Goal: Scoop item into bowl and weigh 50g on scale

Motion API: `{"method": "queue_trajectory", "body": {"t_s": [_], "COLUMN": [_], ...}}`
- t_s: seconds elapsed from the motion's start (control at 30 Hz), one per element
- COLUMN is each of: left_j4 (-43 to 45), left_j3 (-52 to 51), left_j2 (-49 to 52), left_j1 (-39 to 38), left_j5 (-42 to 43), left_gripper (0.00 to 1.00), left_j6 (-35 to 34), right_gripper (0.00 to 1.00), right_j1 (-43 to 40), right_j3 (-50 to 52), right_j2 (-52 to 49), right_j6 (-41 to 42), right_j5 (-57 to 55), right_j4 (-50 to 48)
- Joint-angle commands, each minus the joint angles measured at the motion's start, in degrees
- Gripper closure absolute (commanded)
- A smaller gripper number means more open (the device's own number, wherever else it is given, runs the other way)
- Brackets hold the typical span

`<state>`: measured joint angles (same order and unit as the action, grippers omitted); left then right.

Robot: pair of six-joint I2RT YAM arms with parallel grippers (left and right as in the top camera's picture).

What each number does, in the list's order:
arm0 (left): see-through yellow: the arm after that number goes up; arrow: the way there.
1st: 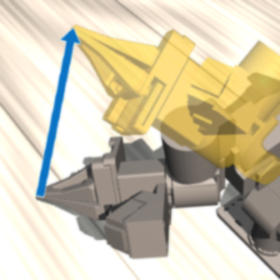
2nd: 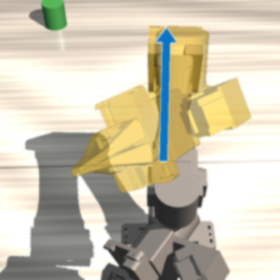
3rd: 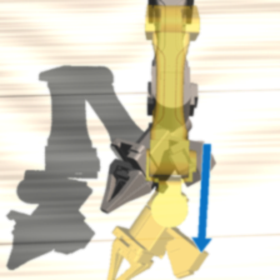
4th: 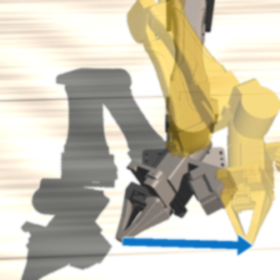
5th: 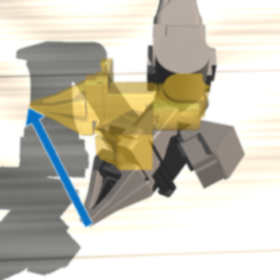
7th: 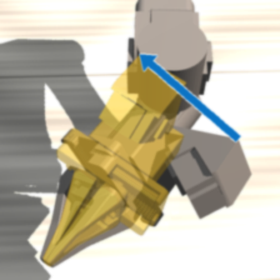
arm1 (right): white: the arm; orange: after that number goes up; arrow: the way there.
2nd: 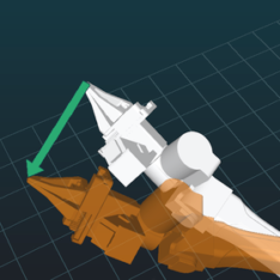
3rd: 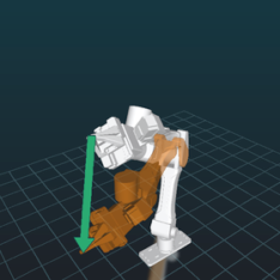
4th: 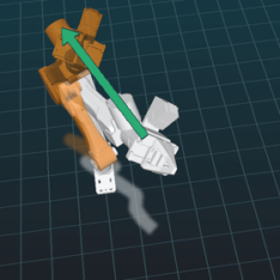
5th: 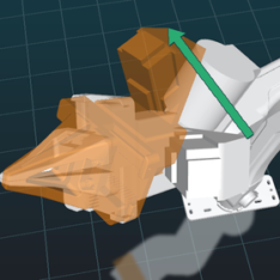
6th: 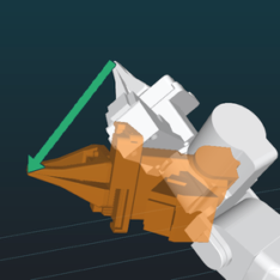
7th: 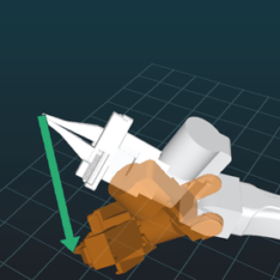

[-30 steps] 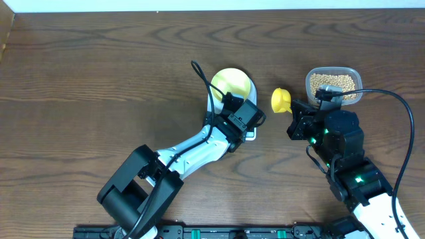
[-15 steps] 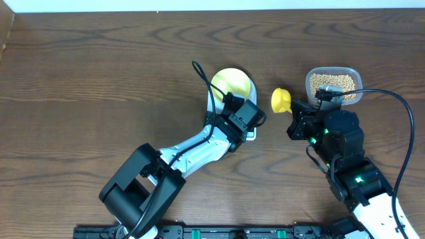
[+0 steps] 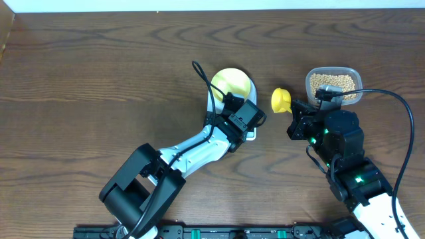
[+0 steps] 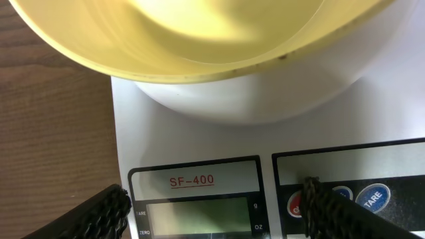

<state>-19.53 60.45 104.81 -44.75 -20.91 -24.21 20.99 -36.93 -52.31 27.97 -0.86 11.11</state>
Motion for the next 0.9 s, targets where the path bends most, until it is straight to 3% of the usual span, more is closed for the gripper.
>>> {"method": "queue_trajectory", "body": {"t_s": [0.0, 0.87], "left_j4": [-0.87, 0.85], "left_j3": [-0.72, -0.85], "left_j2": [2.23, 2.32], "left_j1": [-0.07, -0.07], "left_j5": [-0.15, -0.17], "left_gripper": [0.16, 0.16], "left_j6": [-0.52, -0.48], "right_gripper": [0.99, 0.99], "right_j1": [-0.33, -0.33], "right_j3": [-0.9, -0.9], "right_j2": [0.68, 0.68], "right_j6": [-0.81, -0.81], "right_j5": [-0.07, -0.02], "right_j4": [-0.2, -1.14]}}
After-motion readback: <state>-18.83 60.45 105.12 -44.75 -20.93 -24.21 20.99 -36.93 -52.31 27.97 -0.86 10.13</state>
